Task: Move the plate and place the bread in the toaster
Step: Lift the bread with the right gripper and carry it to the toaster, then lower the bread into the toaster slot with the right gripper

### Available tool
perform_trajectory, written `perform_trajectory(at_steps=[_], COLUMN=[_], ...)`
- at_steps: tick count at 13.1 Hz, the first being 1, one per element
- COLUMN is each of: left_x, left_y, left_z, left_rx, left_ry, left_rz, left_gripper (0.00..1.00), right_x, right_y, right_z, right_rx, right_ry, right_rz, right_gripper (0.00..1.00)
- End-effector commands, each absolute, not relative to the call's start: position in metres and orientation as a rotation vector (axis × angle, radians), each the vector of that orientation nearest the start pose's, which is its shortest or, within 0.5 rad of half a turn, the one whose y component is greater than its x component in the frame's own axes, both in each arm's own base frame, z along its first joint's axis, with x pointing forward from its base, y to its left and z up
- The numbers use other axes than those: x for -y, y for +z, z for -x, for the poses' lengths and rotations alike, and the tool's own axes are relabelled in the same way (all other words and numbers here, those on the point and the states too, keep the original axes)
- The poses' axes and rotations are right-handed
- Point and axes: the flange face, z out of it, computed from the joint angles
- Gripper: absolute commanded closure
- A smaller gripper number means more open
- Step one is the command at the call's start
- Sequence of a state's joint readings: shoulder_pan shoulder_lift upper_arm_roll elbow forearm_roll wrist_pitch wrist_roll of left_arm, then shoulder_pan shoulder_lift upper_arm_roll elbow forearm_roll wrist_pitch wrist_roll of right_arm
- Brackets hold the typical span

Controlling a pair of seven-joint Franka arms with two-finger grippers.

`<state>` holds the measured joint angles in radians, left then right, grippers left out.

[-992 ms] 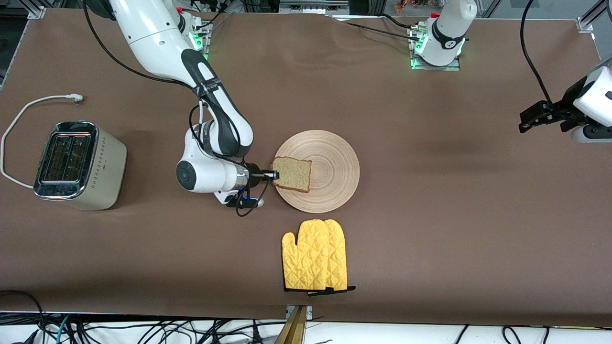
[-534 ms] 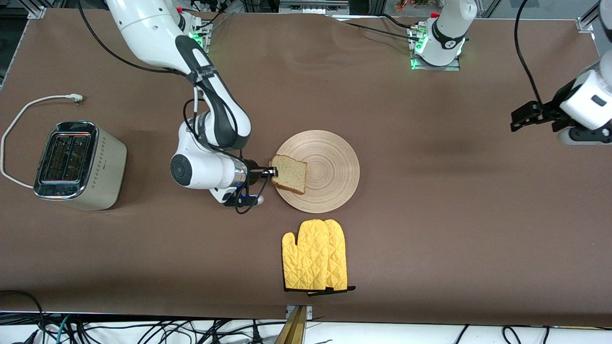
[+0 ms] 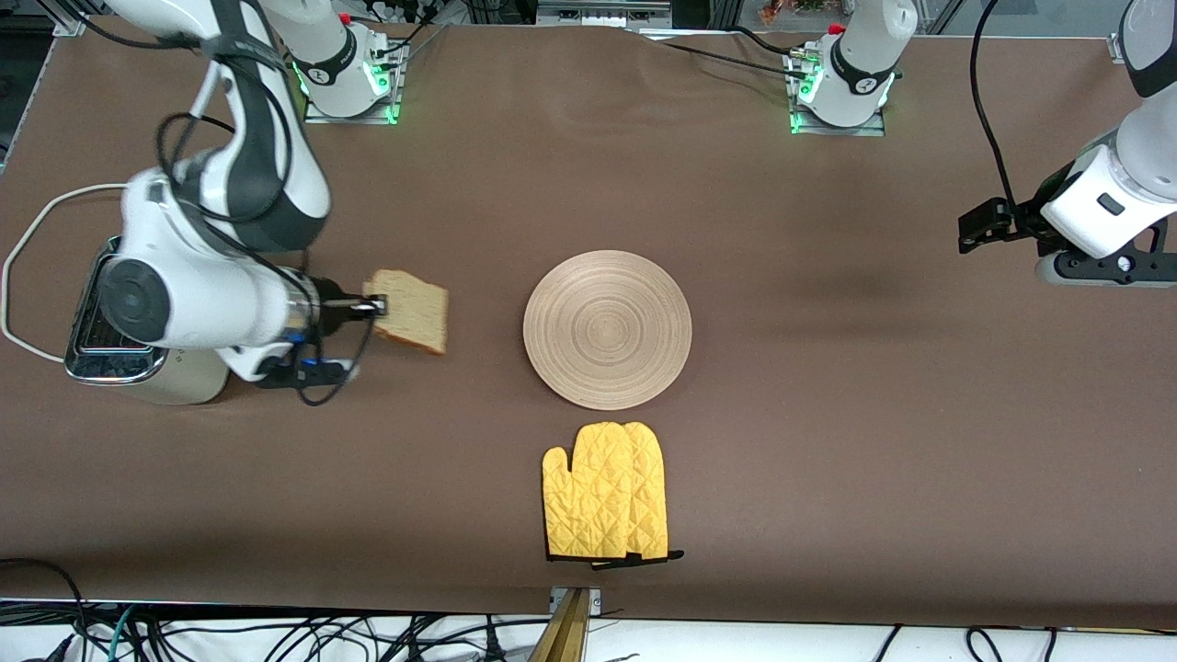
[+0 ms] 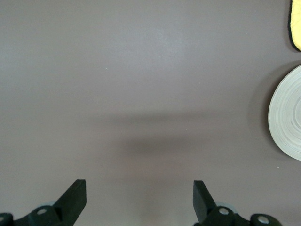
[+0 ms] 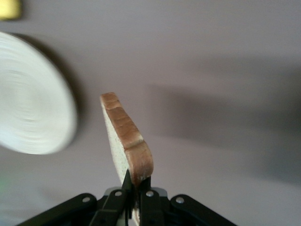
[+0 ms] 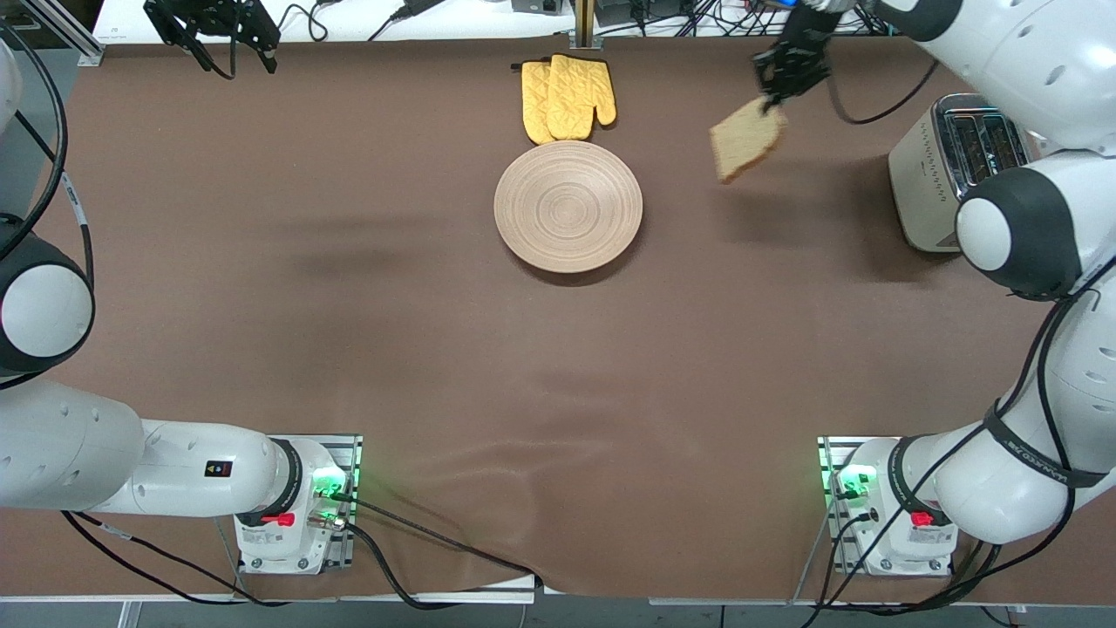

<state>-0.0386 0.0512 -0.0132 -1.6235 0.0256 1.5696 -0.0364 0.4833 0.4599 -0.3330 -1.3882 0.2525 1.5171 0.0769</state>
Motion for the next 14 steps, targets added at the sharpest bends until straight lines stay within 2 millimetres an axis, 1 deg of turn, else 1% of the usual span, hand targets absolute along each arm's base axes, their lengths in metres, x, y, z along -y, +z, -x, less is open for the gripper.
perform_trajectory(at_steps=[1, 2, 3, 4, 5, 6, 7, 8, 10, 12, 13, 14], left_x=[0.029, 0.031, 0.030, 0.026, 0.024, 0.022, 0.026, 0.028, 0.022, 0.024, 0.025, 0.027], left_y=[0.578, 0.577, 0.578, 0.577, 0.578, 0.578, 0.578, 0.580, 0.586, 0.585, 0.585, 0.584], left_z=[-0.567, -0.565, -0.561, -0.561, -0.561, -0.561, -0.562, -0.562, -0.564, -0.564, -0.564, -0.564], left_rx=[-0.032, -0.036, -0.036, -0.026, -0.024, -0.019, -0.029, -0.033, -0.017, -0.021, -0.026, -0.031], left_ry=[0.169, 0.190, 0.228, 0.233, 0.228, 0.226, 0.226, 0.218, 0.197, 0.200, 0.200, 0.202], left_rz=[3.119, 3.115, 3.112, 3.112, 3.111, 3.112, 3.111, 3.109, 3.113, 3.112, 3.112, 3.113], left_gripper=[0.00, 0.00, 0.00, 0.00, 0.00, 0.00, 0.00, 0.00, 0.00, 0.00, 0.00, 0.00], right_x=[-0.102, -0.062, -0.024, 0.012, 0.044, 0.069, 0.089, 0.102, 0.135, 0.162, 0.178, 0.190], right_y=[0.473, 0.480, 0.490, 0.496, 0.502, 0.503, 0.505, 0.504, 0.500, 0.483, 0.476, 0.472], right_z=[-0.620, -0.620, -0.620, -0.618, -0.615, -0.612, -0.610, -0.610, -0.608, -0.612, -0.611, -0.611], right_rx=[0.083, 0.060, 0.049, 0.033, 0.008, -0.011, -0.030, -0.028, -0.044, -0.052, -0.050, -0.032], right_ry=[0.582, 0.615, 0.610, 0.622, 0.635, 0.657, 0.676, 0.694, 0.702, 0.706, 0.714, 0.707], right_rz=[3.182, 3.209, 3.234, 3.255, 3.280, 3.300, 3.330, 3.360, 3.371, 3.381, 3.379, 3.383], right_gripper=[1.00, 1.00, 1.00, 1.00, 1.00, 1.00, 1.00, 1.00, 1.00, 1.00, 1.00, 1.00])
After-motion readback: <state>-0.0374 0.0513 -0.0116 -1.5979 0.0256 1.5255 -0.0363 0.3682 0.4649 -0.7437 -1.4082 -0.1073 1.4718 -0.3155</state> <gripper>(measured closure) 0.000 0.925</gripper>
